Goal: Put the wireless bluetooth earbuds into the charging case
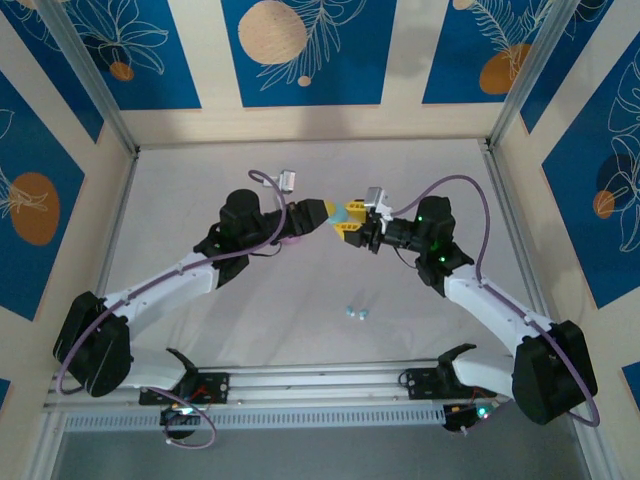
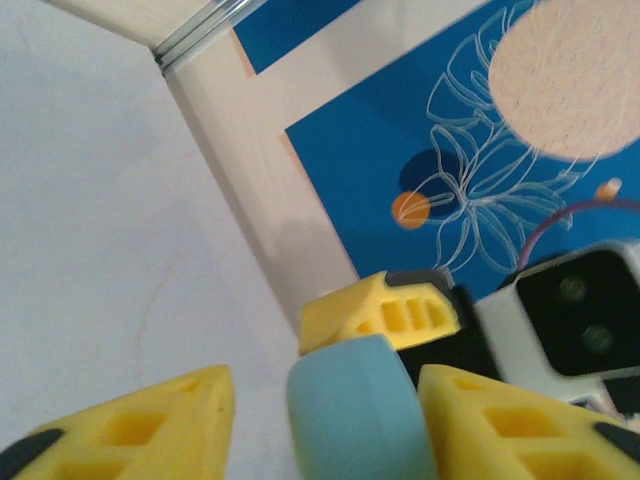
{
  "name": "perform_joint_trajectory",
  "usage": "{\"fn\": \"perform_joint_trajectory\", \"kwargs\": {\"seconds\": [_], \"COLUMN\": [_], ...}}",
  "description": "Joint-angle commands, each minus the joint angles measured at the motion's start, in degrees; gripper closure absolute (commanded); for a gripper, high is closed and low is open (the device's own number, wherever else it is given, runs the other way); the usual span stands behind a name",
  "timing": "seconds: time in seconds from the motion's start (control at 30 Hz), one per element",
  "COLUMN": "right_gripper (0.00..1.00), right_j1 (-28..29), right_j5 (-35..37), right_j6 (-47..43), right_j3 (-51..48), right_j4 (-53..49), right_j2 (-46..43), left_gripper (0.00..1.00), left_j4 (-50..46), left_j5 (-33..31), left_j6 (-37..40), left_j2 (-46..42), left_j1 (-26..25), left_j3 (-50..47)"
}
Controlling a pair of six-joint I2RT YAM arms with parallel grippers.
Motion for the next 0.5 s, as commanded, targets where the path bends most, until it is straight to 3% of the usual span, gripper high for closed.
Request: {"fn": "perform_joint_trajectory", "kwargs": {"seconds": [0.0,0.13,0.3,0.47], "right_gripper": [0.68,0.68,0.68,0.69], "right_j1": [-1.01,-2.14,-2.95,-3.23], "right_j5": [-7.03,-13.18,-20.26,-23.84], "right_j6": [2.28,2.96,3.42,2.12], "right_j3": [3.44,5.70,8.67,10.28], "right_j4": [-5.49,-10.69,-15.17,-17.17], "right_j2": [0.12,0.75,1.72,2.01], "left_gripper": [0.41,0.31,0.24,0.22], "left_j4": [-1.04,0.48,-1.01,0.97], "left_j5": [-1.71,-2.52,5.37,13.89], "left_j6": [10.77,29.60,52.70,57.75], "left_j2": [-3.41,-6.81,-8.88,-8.92], "left_j1": [-0.61,-0.51,-0.27,1.41], "left_j3": [-0.29,-3.18,-4.26,-4.88]}}
